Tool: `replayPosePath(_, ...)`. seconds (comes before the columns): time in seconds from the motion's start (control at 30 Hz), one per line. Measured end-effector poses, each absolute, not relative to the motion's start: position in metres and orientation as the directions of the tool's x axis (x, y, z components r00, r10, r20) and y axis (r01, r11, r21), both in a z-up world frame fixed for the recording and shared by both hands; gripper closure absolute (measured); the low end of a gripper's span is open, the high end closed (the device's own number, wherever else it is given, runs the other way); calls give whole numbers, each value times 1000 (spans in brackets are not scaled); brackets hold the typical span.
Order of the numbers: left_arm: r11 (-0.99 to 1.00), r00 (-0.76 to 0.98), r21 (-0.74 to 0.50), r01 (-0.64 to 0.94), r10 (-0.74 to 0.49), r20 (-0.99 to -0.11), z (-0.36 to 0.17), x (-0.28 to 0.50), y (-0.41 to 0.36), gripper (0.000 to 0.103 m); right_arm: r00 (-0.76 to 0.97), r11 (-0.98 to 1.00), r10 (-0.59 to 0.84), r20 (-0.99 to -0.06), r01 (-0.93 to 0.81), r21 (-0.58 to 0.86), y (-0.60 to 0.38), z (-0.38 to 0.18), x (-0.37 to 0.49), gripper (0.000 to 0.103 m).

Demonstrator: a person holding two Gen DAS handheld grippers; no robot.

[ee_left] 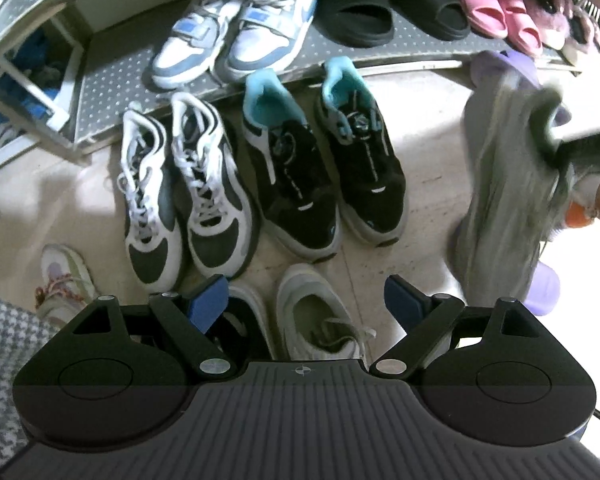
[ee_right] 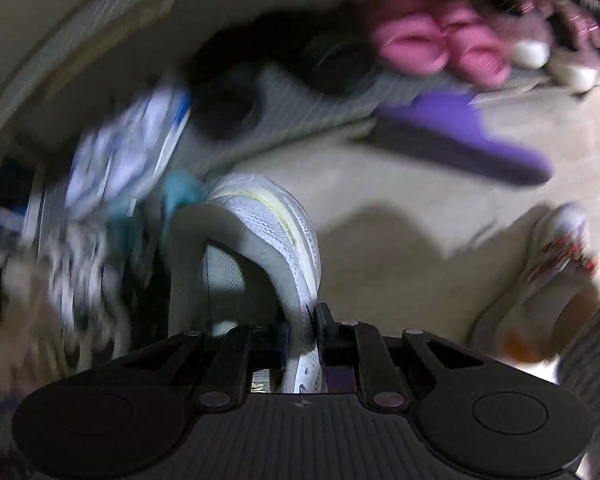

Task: Organize scattered shoes
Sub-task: 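Carry the grey sneaker with the right tool and set it beside the white sneakers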

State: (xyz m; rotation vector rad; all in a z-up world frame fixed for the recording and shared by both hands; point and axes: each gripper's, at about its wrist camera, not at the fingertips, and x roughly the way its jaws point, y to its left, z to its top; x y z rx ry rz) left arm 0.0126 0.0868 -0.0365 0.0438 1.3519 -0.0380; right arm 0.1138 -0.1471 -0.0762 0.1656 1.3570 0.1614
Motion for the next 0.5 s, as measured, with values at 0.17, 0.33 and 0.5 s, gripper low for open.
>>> replayPosePath(0.17, 998, 198, 33, 62, 20, -980, -43, 14, 86, 13, 20, 980, 186, -982, -72, 184, -106, -137, 83, 77)
replayPosePath(0.33, 988, 183, 48, 149, 20, -983, -49, 12, 69, 13, -64, 981, 161, -985, -102, 167, -88, -155, 81, 53)
replayPosePath(0.5, 976, 147, 15, 218, -18, -989, -57, 9, 52, 13, -61, 984, 156, -986, -73, 160, -101, -156, 87, 43)
